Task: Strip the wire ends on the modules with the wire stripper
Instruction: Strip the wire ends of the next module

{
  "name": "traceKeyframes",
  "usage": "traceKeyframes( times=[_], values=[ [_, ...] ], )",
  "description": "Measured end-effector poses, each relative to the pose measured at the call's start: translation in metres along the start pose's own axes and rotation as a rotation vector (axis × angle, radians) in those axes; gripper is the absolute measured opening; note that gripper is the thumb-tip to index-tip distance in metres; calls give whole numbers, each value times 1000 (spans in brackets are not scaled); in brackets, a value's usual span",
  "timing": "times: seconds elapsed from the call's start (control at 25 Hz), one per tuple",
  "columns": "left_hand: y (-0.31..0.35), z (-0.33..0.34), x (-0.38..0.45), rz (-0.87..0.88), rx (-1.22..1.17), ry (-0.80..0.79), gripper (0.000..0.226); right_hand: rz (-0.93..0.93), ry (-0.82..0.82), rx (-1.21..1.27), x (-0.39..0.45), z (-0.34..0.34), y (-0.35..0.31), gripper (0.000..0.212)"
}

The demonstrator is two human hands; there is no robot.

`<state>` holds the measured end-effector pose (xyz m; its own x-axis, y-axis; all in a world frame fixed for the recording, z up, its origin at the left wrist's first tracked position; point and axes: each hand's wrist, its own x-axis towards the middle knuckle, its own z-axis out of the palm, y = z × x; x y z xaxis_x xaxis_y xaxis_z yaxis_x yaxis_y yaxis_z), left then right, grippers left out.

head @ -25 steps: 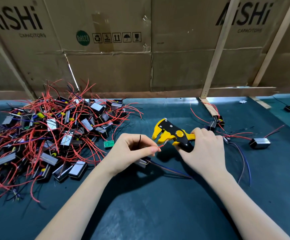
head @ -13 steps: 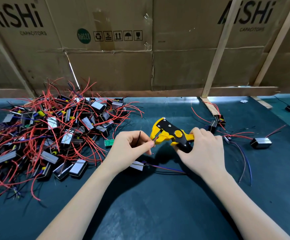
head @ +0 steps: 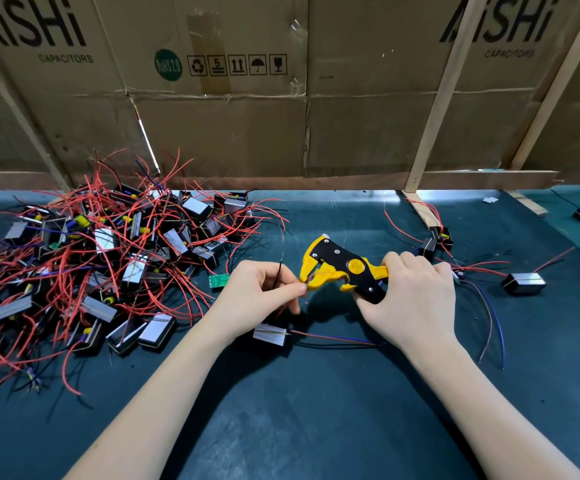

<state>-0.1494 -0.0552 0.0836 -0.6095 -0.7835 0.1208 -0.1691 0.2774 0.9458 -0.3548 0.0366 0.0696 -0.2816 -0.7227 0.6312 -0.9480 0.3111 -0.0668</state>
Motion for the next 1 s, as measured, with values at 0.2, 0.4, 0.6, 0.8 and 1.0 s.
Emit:
traceKeyframes(
  times=[0.2, 0.4, 0.6, 0.8, 1.0],
  values=[
    [1, -2, 0, -70, -105, -71, 14, -7, -9, 5, 0, -1, 1, 42],
    [1, -3, 0, -99, -100, -101, 14, -17, -32, 16, -1, -2, 0, 40],
    [-1, -4, 0, -93, -63, -103, 17, -30, -16, 14, -2, 0, -1, 40],
    [-1, -4, -1, -96, -59, -131, 19, -51, -45, 20, -1, 2, 1, 46],
    [-2, -6, -2, -93, -70, -151, 15, -44, -65, 51, 0, 3, -1, 53]
  ],
)
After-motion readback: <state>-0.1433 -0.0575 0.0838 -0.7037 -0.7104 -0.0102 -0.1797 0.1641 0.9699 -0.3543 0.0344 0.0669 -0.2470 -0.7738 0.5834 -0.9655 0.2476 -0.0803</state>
